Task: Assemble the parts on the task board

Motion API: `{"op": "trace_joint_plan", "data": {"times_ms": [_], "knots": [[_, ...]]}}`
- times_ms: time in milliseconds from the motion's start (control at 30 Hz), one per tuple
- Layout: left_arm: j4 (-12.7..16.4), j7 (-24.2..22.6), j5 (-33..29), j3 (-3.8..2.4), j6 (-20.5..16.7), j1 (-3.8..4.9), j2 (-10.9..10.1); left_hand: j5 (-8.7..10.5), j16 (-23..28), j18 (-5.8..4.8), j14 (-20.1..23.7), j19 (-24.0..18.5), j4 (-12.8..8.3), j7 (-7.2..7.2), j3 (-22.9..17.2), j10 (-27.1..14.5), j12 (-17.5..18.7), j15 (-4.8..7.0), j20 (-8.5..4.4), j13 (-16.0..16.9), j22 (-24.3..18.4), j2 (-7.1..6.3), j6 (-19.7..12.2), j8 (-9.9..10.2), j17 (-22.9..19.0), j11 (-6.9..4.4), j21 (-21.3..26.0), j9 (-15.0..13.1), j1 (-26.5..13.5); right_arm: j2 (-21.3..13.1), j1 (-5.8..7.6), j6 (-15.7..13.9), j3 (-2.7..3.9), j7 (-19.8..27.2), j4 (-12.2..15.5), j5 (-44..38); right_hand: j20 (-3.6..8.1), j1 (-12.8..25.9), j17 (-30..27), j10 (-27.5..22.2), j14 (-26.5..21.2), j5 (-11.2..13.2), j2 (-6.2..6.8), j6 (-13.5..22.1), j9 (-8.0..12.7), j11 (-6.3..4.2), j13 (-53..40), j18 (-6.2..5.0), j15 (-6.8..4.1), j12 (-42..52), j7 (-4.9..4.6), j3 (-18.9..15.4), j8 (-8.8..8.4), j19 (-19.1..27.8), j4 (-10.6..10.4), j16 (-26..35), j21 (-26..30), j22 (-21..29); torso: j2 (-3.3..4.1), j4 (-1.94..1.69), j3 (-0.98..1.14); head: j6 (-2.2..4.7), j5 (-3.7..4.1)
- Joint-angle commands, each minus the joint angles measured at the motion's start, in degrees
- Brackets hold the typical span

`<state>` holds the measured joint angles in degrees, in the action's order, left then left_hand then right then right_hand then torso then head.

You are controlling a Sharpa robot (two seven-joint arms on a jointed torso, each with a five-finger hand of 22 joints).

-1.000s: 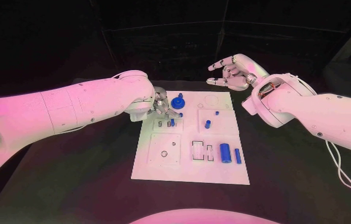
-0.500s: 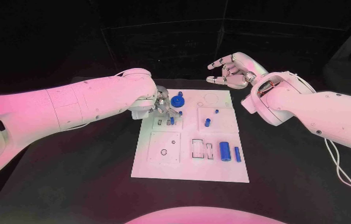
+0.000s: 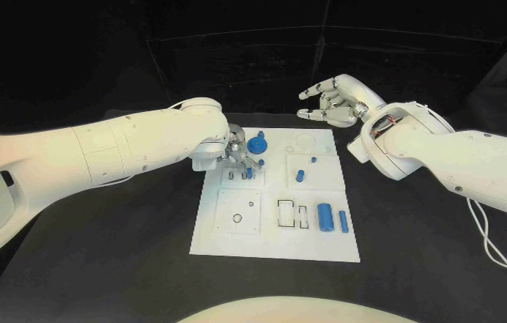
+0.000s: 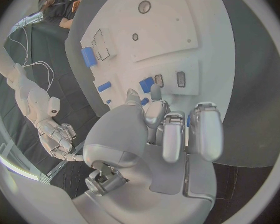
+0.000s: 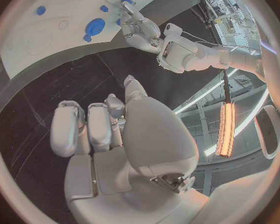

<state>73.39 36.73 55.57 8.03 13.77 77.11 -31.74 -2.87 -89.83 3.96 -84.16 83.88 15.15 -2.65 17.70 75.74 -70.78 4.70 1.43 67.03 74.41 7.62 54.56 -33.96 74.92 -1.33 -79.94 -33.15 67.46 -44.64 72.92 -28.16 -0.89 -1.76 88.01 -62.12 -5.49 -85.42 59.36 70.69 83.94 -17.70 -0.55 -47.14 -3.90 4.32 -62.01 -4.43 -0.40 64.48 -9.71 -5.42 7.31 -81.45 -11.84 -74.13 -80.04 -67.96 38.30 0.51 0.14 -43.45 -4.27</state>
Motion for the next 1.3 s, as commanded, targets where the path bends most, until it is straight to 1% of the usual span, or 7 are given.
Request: {"op": "trace_joint_plan", "data": {"times_ms": [33, 133, 400, 700, 900, 1000, 1300], "knots": [[-0.09, 0.44, 0.43, 0.0, 1.18, 0.04, 0.14, 0.13, -0.17, -0.68, -5.84, 0.42, -0.39, 0.02, 0.0, -0.46, 0.15, 0.11, -0.15, -0.02, 0.06, -0.02, -0.5, -0.3, 15.08, 0.02, -0.09, -0.12, 0.82, 0.09, 0.14, 0.44, 0.06, -0.15, -0.03, 0.11, 0.05, -0.35, -0.1, -0.37, 0.84, -0.21, -0.1, -0.03, 0.05, 0.01, 0.08, 0.15, -0.12, -0.28, 0.04, -0.36, 0.36, 0.54, -0.02, 0.24, 0.36, 0.07, -0.01, -0.01, -0.01, 0.01, 0.16], [-0.2, 0.42, 0.43, 0.0, 1.22, 0.04, 0.21, 0.13, -0.17, -0.68, -5.84, 0.38, -0.62, 0.0, -0.11, -0.47, 0.15, 0.09, -0.12, 0.01, 0.11, 0.1, -0.56, -0.33, 15.08, 0.03, -0.12, -0.27, 1.13, 0.12, 0.14, 0.56, 0.06, -0.28, -0.09, 0.11, 0.05, -0.34, -0.27, -0.48, 0.8, -0.25, -0.09, -0.01, 0.05, 0.01, 0.22, 0.13, -0.12, -0.41, 0.04, -0.39, 0.35, 0.6, -0.03, 0.34, 0.43, 0.22, -0.02, 0.04, 0.01, 0.02, 0.11], [-0.52, 0.28, 0.43, 0.02, 1.55, 0.01, 0.67, 0.13, -0.17, -0.69, -5.84, 0.32, -1.44, -0.03, -0.52, -0.43, 0.09, 0.06, -0.06, 0.16, 0.3, 0.43, -0.7, -0.42, 15.08, 0.06, -0.23, -0.68, 2.11, 0.3, 0.14, 0.8, 0.06, -0.47, -0.32, 0.11, 0.05, -0.35, -0.34, -0.5, 0.77, -0.36, -0.07, 0.02, 0.06, 0.02, 0.21, 0.12, -0.11, -0.41, 0.03, -0.43, 0.34, 0.62, -0.03, 0.39, 0.45, 0.24, -0.01, -0.03, 0.02, 0.1, 0.11], [-0.98, 0.06, 0.44, 0.12, 1.67, -0.05, 1.09, 0.12, -0.17, -0.71, -5.84, 0.27, -2.9, -0.03, -1.66, -0.31, -0.04, 0.05, -0.02, 0.41, 0.62, 1.31, -0.84, -0.54, 15.08, 0.06, -0.43, -1.24, 3.8, 0.39, 0.14, 1.01, 0.06, -0.59, -0.4, 0.11, 0.04, -0.37, -0.33, -0.47, 0.77, -0.47, -0.08, 0.04, 0.06, 0.02, 0.16, 0.12, -0.11, -0.36, 0.03, -0.45, 0.34, 0.62, -0.03, 0.4, 0.45, 0.24, 0.03, 0.01, 0.01, 0.11, 0.16], [-1.08, -0.02, 0.44, 0.16, 1.95, -0.06, 1.19, 0.12, -0.17, -0.7, -5.84, 0.25, -3.22, -0.04, -1.84, -0.3, -0.04, 0.05, -0.01, 0.42, 0.63, 1.34, -0.88, -0.55, 15.08, 0.07, -0.43, -1.35, 4.07, 0.46, 0.14, 1.17, 0.06, -0.67, -0.45, 0.11, 0.04, -0.39, -0.19, -0.32, 0.79, -0.52, -0.09, 0.05, 0.06, 0.02, -0.06, 0.13, -0.11, -0.16, 0.02, -0.46, 0.34, 0.6, -0.02, 0.33, 0.43, 0.18, 0.04, -0.04, 0.02, 0.03, 0.2], [-1.04, -0.03, 0.44, 0.17, 2.03, -0.06, 1.19, 0.12, -0.17, -0.73, -5.84, 0.28, -3.32, -0.05, -1.88, -0.25, -0.11, 0.04, -0.01, 0.52, 0.74, 1.33, -0.9, -0.54, 15.08, 0.07, -0.5, -1.39, 4.15, 0.5, 0.14, 1.21, 0.06, -0.69, -0.49, 0.11, 0.04, -0.39, -0.19, -0.32, 0.79, -0.52, -0.09, 0.05, 0.06, 0.02, -0.06, 0.13, -0.11, -0.16, 0.02, -0.46, 0.34, 0.6, -0.02, 0.33, 0.43, 0.18, 0.04, -0.06, -0.02, -0.02, 0.23], [-0.87, -0.16, 0.44, 0.2, 2.21, -0.06, 1.14, 0.12, -0.17, -0.73, -5.84, 0.26, -3.62, -0.06, -1.96, -0.27, -0.07, 0.04, 0.0, 0.48, 0.77, 1.2, -0.96, -0.53, 15.08, 0.08, -0.51, -1.48, 4.36, 0.65, 0.13, 1.27, 0.06, -0.69, -0.6, 0.11, 0.04, -0.39, -0.19, -0.32, 0.79, -0.52, -0.09, 0.05, 0.06, 0.02, -0.06, 0.13, -0.11, -0.16, 0.02, -0.46, 0.34, 0.6, -0.02, 0.33, 0.43, 0.18, 0.03, -0.01, 0.0, -0.13, 0.21]]}}
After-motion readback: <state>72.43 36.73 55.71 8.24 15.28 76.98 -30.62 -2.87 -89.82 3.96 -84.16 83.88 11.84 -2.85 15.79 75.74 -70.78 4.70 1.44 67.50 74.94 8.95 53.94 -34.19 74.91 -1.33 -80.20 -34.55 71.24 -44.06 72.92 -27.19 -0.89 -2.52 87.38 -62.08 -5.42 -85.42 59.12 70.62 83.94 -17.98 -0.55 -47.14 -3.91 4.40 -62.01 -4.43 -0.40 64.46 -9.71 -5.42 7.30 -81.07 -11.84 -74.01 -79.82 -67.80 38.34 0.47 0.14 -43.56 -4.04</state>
